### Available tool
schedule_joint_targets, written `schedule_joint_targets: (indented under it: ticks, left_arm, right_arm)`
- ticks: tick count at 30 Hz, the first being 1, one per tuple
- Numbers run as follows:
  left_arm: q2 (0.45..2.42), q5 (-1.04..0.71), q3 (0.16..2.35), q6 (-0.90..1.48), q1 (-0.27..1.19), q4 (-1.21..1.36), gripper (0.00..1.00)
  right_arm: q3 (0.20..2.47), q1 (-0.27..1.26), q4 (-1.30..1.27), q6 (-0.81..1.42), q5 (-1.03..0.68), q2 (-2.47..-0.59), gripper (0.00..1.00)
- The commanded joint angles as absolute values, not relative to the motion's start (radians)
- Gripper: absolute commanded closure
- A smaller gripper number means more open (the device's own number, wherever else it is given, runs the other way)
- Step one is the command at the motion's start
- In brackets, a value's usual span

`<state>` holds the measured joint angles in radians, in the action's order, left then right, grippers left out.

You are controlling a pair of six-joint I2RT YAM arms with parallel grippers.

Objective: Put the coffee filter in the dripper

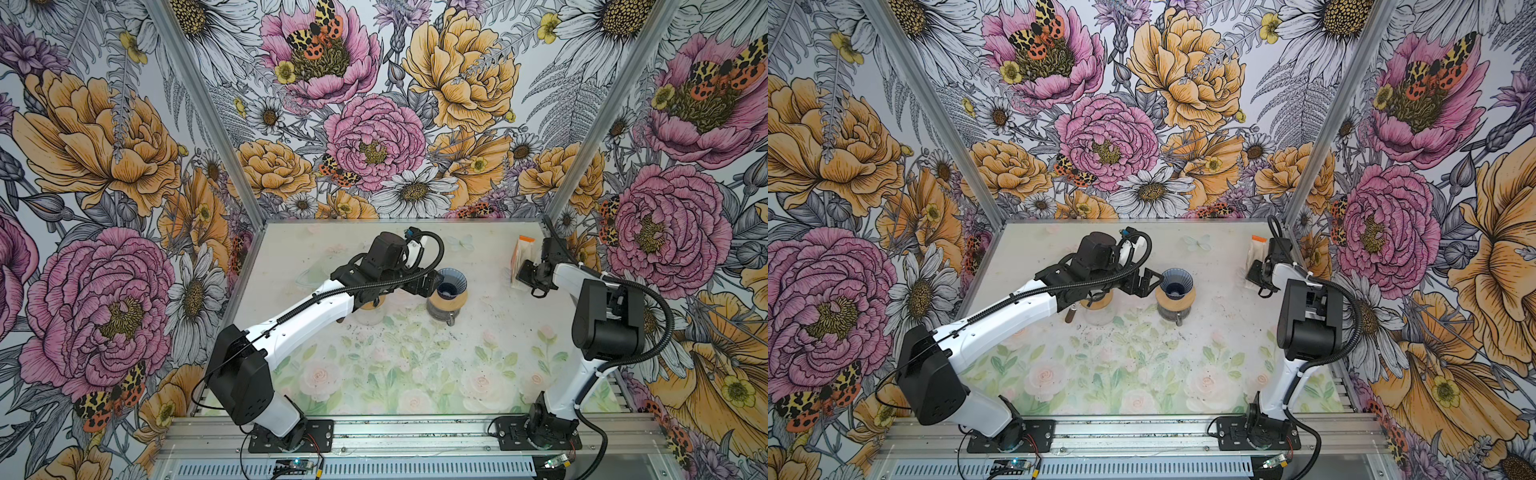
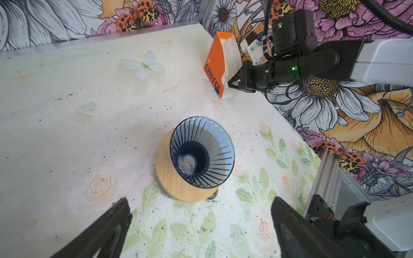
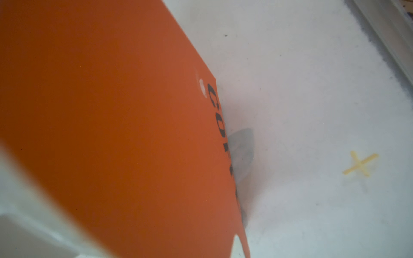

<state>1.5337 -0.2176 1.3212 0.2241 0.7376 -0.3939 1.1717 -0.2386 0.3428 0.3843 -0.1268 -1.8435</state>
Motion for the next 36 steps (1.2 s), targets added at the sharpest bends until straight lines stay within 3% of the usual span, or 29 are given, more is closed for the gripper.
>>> schedule_joint_targets:
  ticks: [1,9,15,22,36]
  left_arm:
    - [1.545,-0.232,1.346,0.201,0.748,-0.399,0.01]
    - [1.549,-0.236,1.345,0.202,0.747,-0.4,0.01]
    - [1.553,-0.238,1.346,0.202,0.747,-0.399,0.01]
    - [1.557,-0.238,1.348,0.207,0.748,-0.4,0.01]
    - [1.572,-0.244,1.364,0.209,0.751,-0.404,0.01]
  right_arm:
    - [1.149,-0.232,0.343,0.407,-0.105,-1.785,1.0]
    - [1.081,-0.232,0.376,0.422,-0.102,-1.73,1.0]
    - [1.064,-0.235,0.379,0.423,-0.094,-1.723,0.88]
    - [1.084,-0.235,0.377,0.413,-0.091,-1.717,0.8]
    - [1.137,-0.235,0.368,0.39,-0.053,-1.738,0.81]
